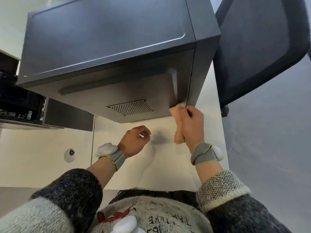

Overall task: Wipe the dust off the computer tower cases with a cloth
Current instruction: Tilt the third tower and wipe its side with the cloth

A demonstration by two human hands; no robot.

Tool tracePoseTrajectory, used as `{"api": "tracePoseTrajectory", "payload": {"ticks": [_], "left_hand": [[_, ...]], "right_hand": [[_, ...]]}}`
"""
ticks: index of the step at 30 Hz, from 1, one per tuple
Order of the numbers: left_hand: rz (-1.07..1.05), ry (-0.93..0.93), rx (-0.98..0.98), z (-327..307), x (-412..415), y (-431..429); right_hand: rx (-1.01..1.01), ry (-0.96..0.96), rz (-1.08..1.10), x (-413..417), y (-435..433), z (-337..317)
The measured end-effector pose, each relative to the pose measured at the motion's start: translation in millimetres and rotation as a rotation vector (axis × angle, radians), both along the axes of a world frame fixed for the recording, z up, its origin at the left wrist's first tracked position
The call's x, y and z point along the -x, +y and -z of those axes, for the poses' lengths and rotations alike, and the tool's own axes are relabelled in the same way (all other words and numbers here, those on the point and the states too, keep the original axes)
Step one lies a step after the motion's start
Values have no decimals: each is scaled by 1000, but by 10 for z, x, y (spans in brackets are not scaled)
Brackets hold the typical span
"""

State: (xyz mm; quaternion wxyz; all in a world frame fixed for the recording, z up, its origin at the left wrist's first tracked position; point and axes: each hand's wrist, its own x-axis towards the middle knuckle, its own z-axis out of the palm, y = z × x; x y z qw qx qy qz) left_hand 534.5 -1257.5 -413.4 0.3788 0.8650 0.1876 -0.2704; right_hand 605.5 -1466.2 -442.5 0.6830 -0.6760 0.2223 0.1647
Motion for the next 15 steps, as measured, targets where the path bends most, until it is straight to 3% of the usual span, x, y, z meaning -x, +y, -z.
{"api": "tracePoseTrajectory", "payload": {"ticks": [4, 6, 9, 12, 15], "left_hand": [[8, 4, 22, 9, -6, -60], [11, -5, 21, 1, -27, -82], [0, -22, 28, -6, -56, -70], [-7, -17, 16, -5, -59, -59], [-4, -5, 5, -4, -50, -61]], "right_hand": [[263, 11, -150, -50, 5, 119], [291, 81, -173, -63, 33, 122], [188, 92, -136, 0, 79, -147], [44, -62, -68, 98, 170, -478], [79, -163, 9, 110, 307, -512]]}}
